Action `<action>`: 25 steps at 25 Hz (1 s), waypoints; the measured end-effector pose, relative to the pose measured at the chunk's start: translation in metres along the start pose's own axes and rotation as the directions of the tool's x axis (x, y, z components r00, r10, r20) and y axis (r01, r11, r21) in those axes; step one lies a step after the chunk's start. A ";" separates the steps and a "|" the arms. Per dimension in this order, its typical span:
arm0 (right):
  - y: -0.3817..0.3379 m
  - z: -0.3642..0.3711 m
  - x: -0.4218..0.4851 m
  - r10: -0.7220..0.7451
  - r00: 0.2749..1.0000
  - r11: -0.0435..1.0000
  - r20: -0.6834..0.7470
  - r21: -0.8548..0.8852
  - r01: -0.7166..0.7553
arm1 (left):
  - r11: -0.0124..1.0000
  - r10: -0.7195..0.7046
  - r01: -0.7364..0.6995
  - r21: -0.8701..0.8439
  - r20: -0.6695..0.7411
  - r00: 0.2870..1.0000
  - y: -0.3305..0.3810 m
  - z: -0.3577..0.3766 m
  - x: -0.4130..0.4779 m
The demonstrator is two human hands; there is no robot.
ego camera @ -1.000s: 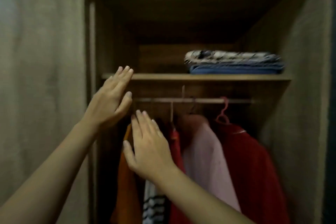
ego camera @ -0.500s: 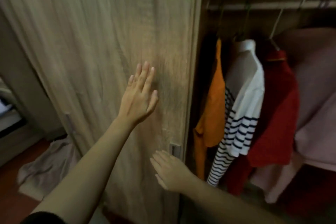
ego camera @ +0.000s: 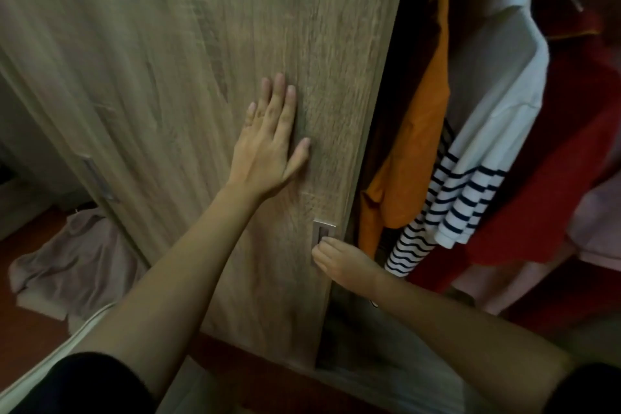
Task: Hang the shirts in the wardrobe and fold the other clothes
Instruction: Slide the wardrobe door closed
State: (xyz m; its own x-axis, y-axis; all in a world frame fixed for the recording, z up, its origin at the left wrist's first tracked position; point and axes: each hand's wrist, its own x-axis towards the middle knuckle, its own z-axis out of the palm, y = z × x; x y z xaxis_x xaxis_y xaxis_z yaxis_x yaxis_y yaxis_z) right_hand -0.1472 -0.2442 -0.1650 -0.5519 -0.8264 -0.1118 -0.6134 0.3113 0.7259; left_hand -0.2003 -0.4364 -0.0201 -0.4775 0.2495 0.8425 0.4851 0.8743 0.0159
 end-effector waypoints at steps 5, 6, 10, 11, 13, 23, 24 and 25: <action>0.005 0.012 -0.007 -0.082 0.996 0.995 -0.024 -0.061 0.081 | 1.000 -0.020 0.020 0.001 0.016 1.000 0.013 0.004 0.001; 0.004 0.013 -0.011 -0.082 0.996 0.995 -0.029 -0.052 0.080 | 1.000 -0.011 0.011 0.004 0.013 1.000 0.018 0.004 0.001; 0.004 0.025 -0.051 -0.053 0.998 0.998 -0.014 -0.021 0.053 | 1.000 0.028 -0.028 -0.003 -0.005 1.000 0.056 0.015 0.005; 0.005 0.028 -0.064 -0.039 0.999 0.999 -0.014 -0.012 0.038 | 0.999 0.041 -0.041 -0.011 -0.009 0.999 0.068 0.019 0.006; 0.007 0.036 -0.091 -0.005 1.000 1.000 0.011 0.017 0.005 | 0.998 0.066 -0.067 -0.019 -0.033 0.997 0.096 0.027 0.008; 0.018 0.058 -0.254 0.107 0.972 0.993 0.209 0.036 -0.117 | 0.983 0.184 -0.185 0.012 -0.194 0.964 0.267 0.071 0.023; 0.020 0.061 -0.272 0.107 0.968 0.993 0.225 0.029 -0.117 | 0.982 0.188 -0.189 0.016 -0.206 0.960 0.285 0.074 0.025; 0.021 0.064 -0.289 0.111 0.961 0.992 0.254 0.026 -0.122 | 0.981 0.194 -0.194 0.017 -0.216 0.957 0.304 0.077 0.027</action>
State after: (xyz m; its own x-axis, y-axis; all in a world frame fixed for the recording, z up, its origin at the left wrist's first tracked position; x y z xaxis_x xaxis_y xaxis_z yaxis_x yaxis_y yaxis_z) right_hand -0.0365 0.0316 -0.1615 -0.7422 -0.6399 -0.1993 -0.5561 0.4220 0.7160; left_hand -0.1223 -0.1323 -0.0344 -0.2049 0.3181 0.9256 0.5561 0.8161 -0.1574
